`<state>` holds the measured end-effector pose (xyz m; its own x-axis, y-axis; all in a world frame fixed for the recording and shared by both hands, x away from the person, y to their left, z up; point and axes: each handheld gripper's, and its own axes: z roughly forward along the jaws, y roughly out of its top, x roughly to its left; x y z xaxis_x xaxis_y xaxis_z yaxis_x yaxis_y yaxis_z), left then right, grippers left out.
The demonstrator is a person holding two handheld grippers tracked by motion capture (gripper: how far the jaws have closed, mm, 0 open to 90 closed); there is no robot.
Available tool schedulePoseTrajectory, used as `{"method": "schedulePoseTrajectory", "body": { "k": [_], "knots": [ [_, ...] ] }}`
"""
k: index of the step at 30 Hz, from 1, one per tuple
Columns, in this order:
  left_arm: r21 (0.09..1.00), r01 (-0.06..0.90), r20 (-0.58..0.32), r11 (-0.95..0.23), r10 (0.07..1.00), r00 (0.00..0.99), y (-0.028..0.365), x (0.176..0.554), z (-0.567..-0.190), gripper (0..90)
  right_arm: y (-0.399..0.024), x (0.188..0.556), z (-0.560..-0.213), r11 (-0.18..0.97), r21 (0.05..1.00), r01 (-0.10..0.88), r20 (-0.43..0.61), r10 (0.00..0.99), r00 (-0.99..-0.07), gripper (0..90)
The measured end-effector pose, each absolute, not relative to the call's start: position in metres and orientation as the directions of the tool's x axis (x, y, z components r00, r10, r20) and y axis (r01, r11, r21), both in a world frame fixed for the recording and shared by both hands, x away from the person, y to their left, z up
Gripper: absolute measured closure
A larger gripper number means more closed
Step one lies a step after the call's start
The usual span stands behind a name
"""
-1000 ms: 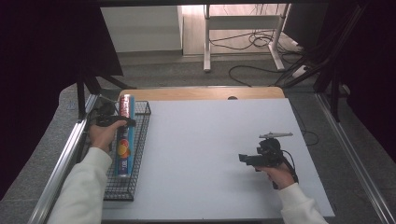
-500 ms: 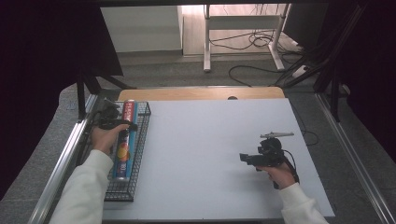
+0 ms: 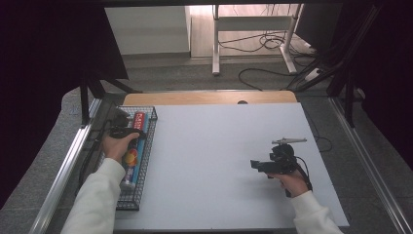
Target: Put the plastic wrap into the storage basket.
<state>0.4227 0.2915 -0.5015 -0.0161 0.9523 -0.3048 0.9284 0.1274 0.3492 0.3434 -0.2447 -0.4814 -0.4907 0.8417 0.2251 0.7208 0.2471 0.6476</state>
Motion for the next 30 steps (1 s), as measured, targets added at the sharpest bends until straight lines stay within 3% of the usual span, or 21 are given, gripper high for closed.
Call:
{"method": "schedulePoseTrajectory", "body": {
  "k": [5, 12, 21, 30],
  "knots": [
    [0.457, 0.882, -0.308, 0.114, 0.951, 0.037, 0.291, 0.406, -0.471, 20.7, -0.244, 0.342, -0.48, 0.251, 0.649, 0.718, 0.222, 0.84, -0.495, 10.0],
    [0.598, 0.801, -0.272, 0.027, 0.947, 0.17, 0.282, 0.364, -0.44, 19.1, -0.245, 0.337, -0.478, 0.261, 0.664, 0.701, 0.206, 0.837, -0.507, 10.0],
    [0.665, 0.737, -0.28, -0.123, 0.874, 0.398, 0.256, 0.305, -0.437, 18.2, -0.249, 0.332, -0.479, 0.291, 0.695, 0.657, 0.18, 0.815, -0.551, 10.0],
    [0.691, 0.69, -0.245, -0.215, 0.829, 0.503, 0.221, 0.259, -0.454, 18.5, -0.264, 0.312, -0.48, 0.325, 0.745, 0.582, 0.119, 0.794, -0.596, 10.6]
  ]
}}
